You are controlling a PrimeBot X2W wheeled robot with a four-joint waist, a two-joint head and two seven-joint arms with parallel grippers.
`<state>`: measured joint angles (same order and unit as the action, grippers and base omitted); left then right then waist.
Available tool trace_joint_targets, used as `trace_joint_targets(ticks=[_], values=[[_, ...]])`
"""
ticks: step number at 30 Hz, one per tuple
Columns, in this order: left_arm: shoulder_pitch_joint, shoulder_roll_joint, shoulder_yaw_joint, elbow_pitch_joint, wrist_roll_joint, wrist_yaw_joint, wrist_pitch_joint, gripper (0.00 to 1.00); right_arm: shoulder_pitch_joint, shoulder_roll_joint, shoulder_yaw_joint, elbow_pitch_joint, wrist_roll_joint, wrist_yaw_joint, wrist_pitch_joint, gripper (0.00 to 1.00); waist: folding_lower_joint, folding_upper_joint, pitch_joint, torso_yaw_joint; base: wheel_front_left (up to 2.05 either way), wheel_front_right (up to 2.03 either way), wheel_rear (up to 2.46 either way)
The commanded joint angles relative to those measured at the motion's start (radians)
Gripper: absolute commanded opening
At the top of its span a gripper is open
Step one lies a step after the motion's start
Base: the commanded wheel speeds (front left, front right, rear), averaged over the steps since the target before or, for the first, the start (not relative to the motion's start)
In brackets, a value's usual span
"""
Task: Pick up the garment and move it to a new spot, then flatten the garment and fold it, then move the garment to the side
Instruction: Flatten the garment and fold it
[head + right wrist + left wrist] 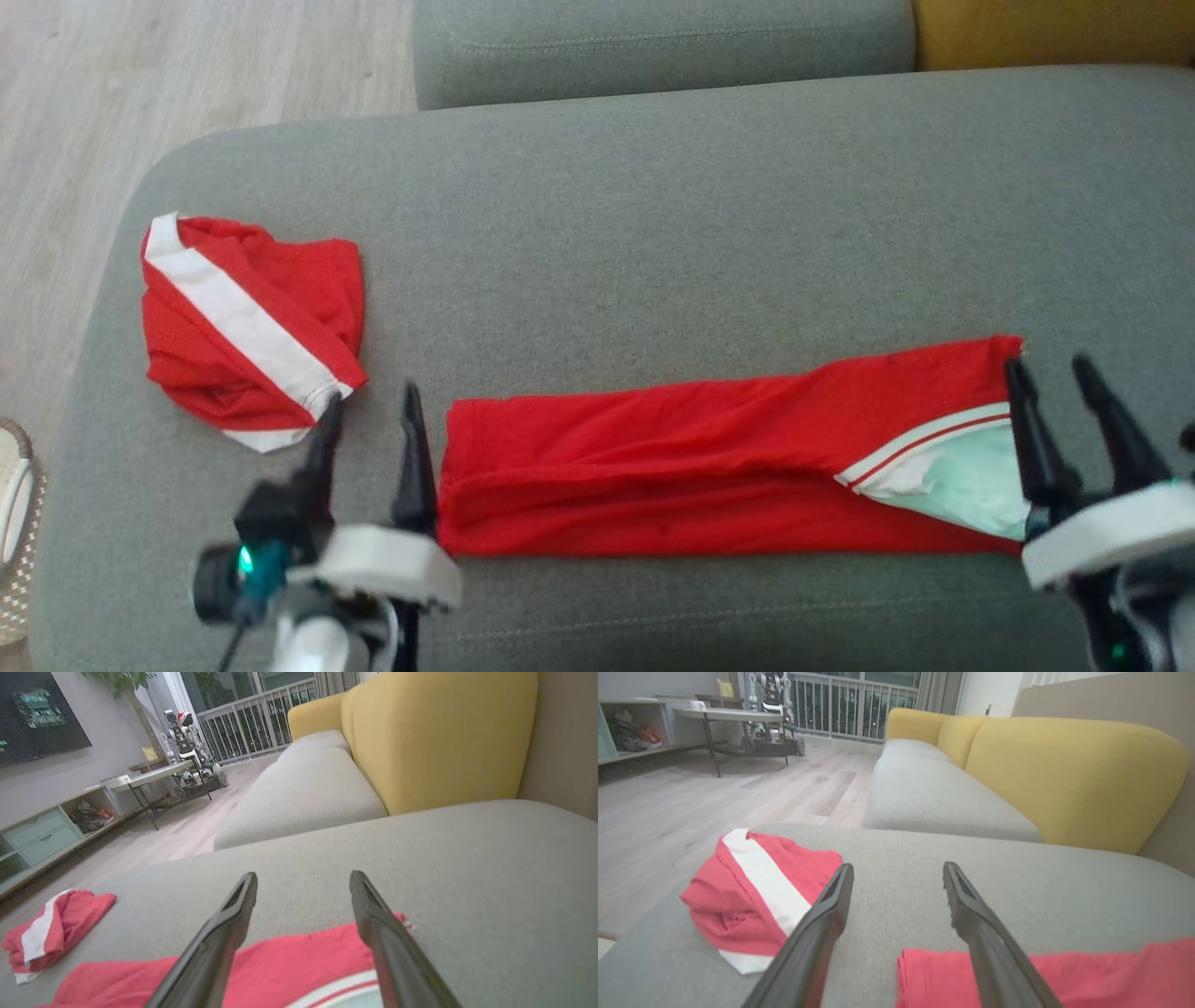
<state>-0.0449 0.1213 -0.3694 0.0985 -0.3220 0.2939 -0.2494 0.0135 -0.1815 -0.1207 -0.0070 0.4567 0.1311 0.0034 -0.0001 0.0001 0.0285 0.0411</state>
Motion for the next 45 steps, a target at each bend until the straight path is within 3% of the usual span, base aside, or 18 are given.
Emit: trace_joint_targets(ticks=[1, 7, 13, 21, 29, 44, 45], values=[[-0.013, -0.014, 0.053, -0.028, 0.024, -0.026, -0.012, 1.00, -0.010, -0.004, 0.016, -0.011, -0.019, 0.000, -0.023, 1.00, 0.0001, -0.0001, 0.006, 0.001, 0.00, 0.00, 0.00], [-0.017, -0.043, 0.091, -0.005, 0.087, -0.081, -0.012, 1.00, -0.034, 0.015, -0.048, 0.070, -0.063, 0.000, -0.023, 1.00, 0.0001, -0.0001, 0.023, 0.000, 0.00, 0.00, 0.00], [-0.032, -0.060, 0.101, 0.022, 0.120, -0.113, -0.012, 1.00, -0.108, 0.059, -0.145, 0.193, -0.171, 0.000, 0.056, 1.00, 0.0001, -0.0001, 0.053, -0.003, 0.00, 0.00, 0.00], [-0.057, -0.068, 0.085, 0.049, 0.140, -0.132, -0.012, 1.00, -0.195, 0.071, -0.185, 0.307, -0.241, 0.000, 0.191, 1.00, 0.0001, -0.0001, 0.107, 0.005, 0.00, 0.00, 0.00], [-0.095, -0.071, 0.073, 0.040, 0.152, -0.129, -0.012, 1.00, -0.265, 0.070, -0.240, 0.375, -0.285, 0.000, 0.261, 1.00, 0.0001, -0.0001, 0.166, 0.023, 0.00, 0.00, 0.00], [-0.123, -0.071, 0.070, 0.025, 0.145, -0.110, -0.012, 1.00, -0.273, 0.057, -0.178, 0.432, -0.221, 0.000, 0.357, 1.00, 0.0001, -0.0001, 0.187, 0.028, 0.00, 0.00, 0.00], [-0.125, -0.071, 0.071, 0.024, 0.145, -0.110, -0.012, 1.00, -0.272, 0.057, -0.173, 0.433, -0.212, 0.000, 0.365, 0.40, 0.0001, -0.0001, 0.187, 0.028, 0.00, 0.00, 0.00]])
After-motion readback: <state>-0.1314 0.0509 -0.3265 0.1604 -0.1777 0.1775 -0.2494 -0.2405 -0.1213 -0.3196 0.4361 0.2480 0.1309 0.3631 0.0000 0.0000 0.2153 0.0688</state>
